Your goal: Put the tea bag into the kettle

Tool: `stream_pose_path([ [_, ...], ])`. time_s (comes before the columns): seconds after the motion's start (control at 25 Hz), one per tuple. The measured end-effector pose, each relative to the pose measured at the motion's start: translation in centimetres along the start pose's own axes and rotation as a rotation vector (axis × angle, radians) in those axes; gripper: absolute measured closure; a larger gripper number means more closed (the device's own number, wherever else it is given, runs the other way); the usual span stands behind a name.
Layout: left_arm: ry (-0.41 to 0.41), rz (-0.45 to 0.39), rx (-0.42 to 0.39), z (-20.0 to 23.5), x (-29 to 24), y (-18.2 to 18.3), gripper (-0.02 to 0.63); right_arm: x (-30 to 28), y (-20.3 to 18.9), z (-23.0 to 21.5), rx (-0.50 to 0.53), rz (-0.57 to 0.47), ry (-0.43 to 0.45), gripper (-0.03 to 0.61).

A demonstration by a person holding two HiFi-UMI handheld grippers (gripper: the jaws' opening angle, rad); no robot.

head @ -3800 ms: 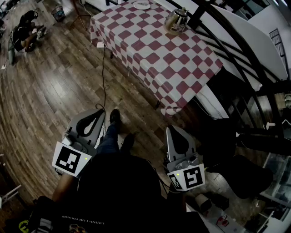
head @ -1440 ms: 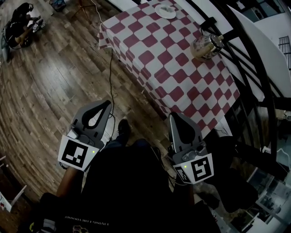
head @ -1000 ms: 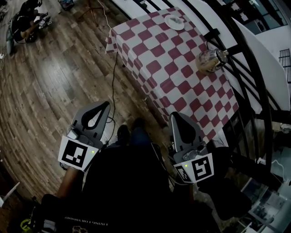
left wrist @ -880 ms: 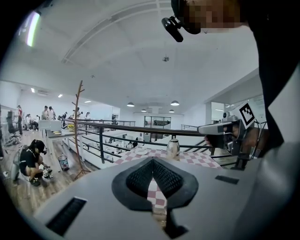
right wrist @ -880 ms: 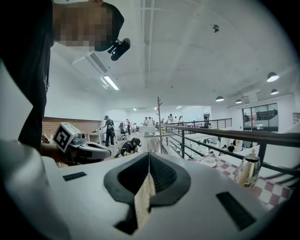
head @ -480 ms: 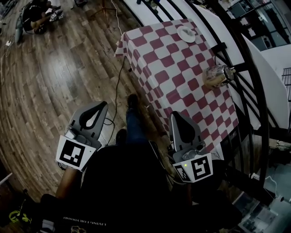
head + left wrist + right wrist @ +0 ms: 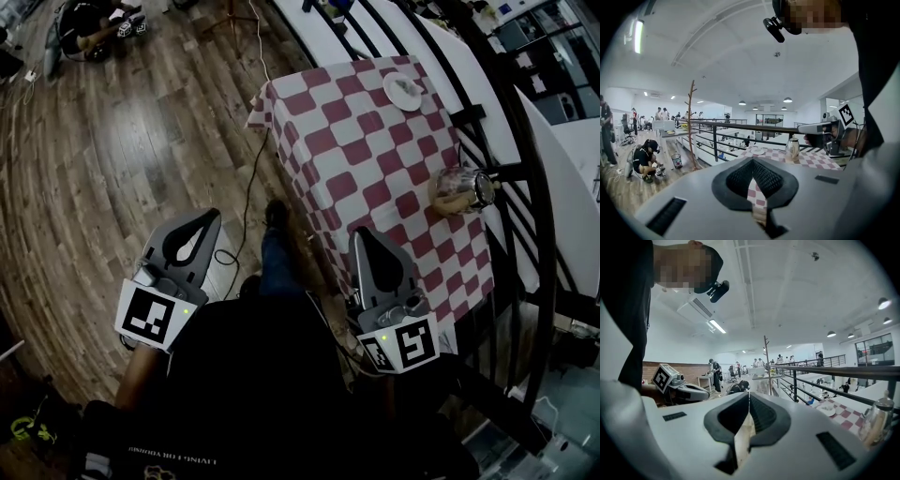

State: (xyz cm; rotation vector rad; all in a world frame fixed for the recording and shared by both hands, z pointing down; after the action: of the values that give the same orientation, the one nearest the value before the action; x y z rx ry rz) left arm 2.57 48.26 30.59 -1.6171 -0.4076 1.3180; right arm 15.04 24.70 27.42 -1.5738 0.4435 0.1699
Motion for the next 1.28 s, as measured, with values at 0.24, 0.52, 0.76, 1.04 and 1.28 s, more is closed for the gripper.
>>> stream_pose_path([
  [0.24,0.026,0.03,0.027,2.4,-4.8,3.5,0.62,-4.4,1.8,-5.8,-0.018,0.018,0.035,0.561],
  [0.52,0.035,0.066,0.027,5.0,-11.6,8.5,0.62,-9.0,3.8,-13.4,-0.049,0.026,0.047,0.561],
  [0.76,0.027,0.095,0.012,6.8,-17.2,11.6,0.62,-12.3,4.4,-19.4,-0.076,0.042,0.023,0.561],
  [1.04,-0.003,0.141,-0.011,8.2,-22.0,14.5,0.62,-14.6,4.3,-24.8,-0.118,0.076,-0.022,0.561],
  [1.28,-0.026,0.167,-0.038,8.5,-25.4,16.7,0.62,-15.9,4.0,-28.6,-0.132,0.085,-0.061,0.561],
])
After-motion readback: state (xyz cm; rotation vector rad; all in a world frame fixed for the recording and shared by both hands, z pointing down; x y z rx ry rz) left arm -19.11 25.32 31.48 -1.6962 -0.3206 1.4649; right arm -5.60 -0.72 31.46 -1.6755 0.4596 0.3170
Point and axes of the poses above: the fingertips, and each gripper's own axes: x backward along the fingers, z to its left, y out of its top, the point moved 7 cm from there along x, backward along the fingers, and after that the axes turned 15 degrees about z, right-handed, at the moved point
